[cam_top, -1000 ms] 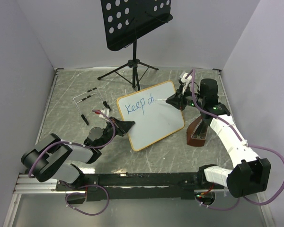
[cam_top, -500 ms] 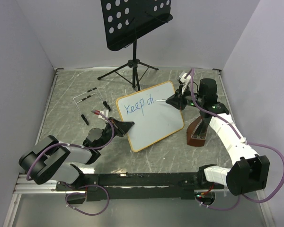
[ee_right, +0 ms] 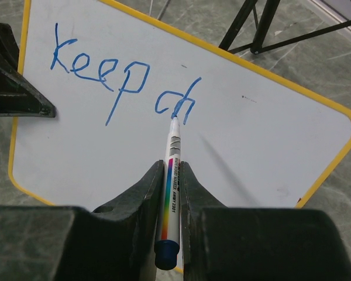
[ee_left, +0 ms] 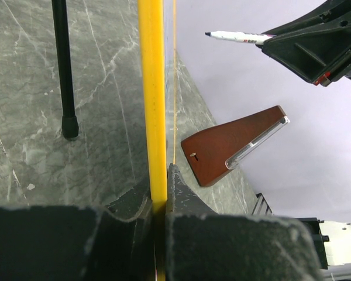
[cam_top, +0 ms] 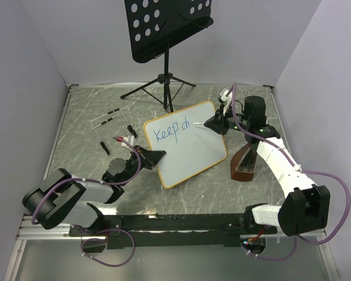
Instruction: Write a sentence on the whiteboard
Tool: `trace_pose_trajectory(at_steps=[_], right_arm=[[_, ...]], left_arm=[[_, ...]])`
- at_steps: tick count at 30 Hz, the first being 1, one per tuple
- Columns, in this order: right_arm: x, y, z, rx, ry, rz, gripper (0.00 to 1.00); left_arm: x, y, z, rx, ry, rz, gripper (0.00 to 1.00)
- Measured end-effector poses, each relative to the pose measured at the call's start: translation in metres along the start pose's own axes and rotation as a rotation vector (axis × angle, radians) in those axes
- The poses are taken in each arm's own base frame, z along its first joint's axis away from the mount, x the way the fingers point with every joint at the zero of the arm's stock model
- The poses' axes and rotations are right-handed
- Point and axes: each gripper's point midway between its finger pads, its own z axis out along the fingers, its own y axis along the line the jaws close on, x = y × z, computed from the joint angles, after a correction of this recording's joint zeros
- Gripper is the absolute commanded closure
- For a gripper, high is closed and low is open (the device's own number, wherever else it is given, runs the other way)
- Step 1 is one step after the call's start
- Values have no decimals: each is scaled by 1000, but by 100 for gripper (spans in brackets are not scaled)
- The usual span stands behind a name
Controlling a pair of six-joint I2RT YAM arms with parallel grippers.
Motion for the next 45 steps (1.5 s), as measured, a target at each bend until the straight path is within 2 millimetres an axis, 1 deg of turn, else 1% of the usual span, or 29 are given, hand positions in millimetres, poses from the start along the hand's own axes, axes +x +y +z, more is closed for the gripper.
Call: trace_pose_trajectory(at_steps=[17,22,28,39,45], right_arm=[[-10,-14,9,12,-56,-24,100],[-2,-14,12,12,-55,0,100],[-3,-19,15,23,-63,4,100],[5,-26,20,43,-43,20,100],[16,-31,25,51,-18,36,100]], left_arm=[[0,0,-1,0,0,0,99],[0,0,-1,-1,1,0,99],[0,0,-1,0,0,0,99],[0,0,-1,0,0,0,99],[0,0,-1,-1,0,1,99]])
